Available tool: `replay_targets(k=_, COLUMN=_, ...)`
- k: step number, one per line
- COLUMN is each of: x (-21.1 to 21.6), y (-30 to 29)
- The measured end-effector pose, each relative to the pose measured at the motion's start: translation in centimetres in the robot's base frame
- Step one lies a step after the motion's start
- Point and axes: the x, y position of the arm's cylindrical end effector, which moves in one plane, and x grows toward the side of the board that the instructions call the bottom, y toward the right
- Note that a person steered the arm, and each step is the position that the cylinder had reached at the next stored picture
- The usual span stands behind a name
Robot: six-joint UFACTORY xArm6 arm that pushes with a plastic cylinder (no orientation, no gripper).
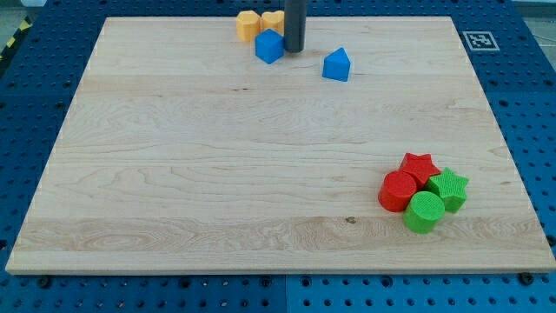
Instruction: Push the blue triangle below the yellow heart
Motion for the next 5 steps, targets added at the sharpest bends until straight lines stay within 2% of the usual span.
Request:
replay_targets(k=1, x=0.2, y=-0.8)
replay_targets(k=3, x=5.0, y=0.4)
replay_targets(k=4, x=4.8, y=-2.2)
replay_targets(k=5, x=2.0, y=-2.5)
